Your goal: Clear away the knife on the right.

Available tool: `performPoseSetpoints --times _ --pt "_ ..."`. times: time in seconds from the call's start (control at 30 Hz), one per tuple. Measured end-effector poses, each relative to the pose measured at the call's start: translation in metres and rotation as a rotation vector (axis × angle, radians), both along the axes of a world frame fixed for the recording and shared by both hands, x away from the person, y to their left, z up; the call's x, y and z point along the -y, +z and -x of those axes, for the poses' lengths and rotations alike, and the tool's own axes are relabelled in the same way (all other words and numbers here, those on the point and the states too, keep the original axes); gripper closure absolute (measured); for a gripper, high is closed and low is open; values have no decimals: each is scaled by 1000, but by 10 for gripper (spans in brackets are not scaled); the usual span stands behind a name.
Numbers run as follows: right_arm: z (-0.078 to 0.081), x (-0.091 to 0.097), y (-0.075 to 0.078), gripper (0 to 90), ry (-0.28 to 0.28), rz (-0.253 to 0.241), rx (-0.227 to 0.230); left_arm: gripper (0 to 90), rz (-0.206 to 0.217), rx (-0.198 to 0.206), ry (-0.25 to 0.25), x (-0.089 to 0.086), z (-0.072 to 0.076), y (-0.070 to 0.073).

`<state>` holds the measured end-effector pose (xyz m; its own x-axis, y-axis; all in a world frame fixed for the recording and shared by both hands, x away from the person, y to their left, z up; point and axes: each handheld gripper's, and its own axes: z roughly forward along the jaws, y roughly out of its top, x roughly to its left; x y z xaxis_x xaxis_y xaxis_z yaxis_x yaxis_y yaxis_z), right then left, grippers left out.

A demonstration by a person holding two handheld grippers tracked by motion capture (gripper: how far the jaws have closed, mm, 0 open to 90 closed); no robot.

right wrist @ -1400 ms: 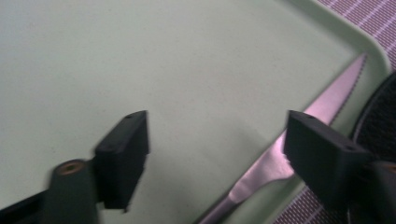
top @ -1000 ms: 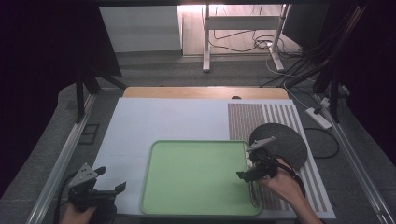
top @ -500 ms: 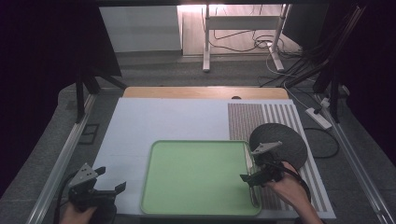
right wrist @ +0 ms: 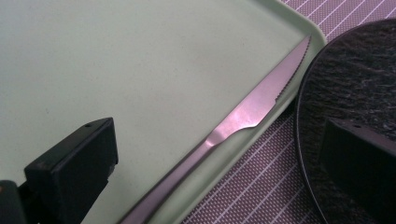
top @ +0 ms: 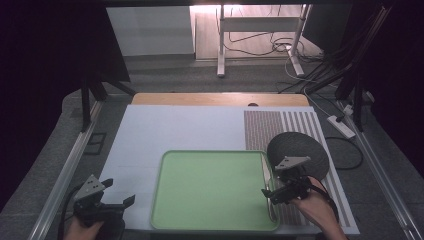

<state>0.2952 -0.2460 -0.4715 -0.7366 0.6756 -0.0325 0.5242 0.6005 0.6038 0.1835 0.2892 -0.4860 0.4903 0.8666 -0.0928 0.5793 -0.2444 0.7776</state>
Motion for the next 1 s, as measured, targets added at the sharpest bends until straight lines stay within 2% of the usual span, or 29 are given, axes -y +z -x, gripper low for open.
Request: performPoseSetpoints --times 0.63,1.0 --pt "14 14 0 0 -33 -24 23 33 -4 -1 -1 0 0 0" --pt "19 27 -2 0 -69 -34 18 33 -4 -2 0 0 0 0"
